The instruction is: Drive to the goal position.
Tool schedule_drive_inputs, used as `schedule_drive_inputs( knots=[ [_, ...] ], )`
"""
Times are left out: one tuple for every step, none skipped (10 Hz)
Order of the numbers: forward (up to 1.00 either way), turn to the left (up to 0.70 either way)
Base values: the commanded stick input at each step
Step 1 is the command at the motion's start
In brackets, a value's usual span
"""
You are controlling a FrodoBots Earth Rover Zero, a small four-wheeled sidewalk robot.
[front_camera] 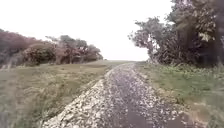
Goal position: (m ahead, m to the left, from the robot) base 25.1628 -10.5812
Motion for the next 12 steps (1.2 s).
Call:
schedule_drive_inputs(
  knots=[
    [1.0, -0.03],
    [1.0, -0.09],
    [1.0, -0.18],
    [1.0, -0.26],
    [1.0, -0.4],
    [1.0, -0.4],
    [1.0, 0.0],
    [1.0, 0.0],
    [1.0, 0.0],
    [1.0, 0.0],
    [1.0, 0.0],
    [1.0, 0.0]
  ],
)
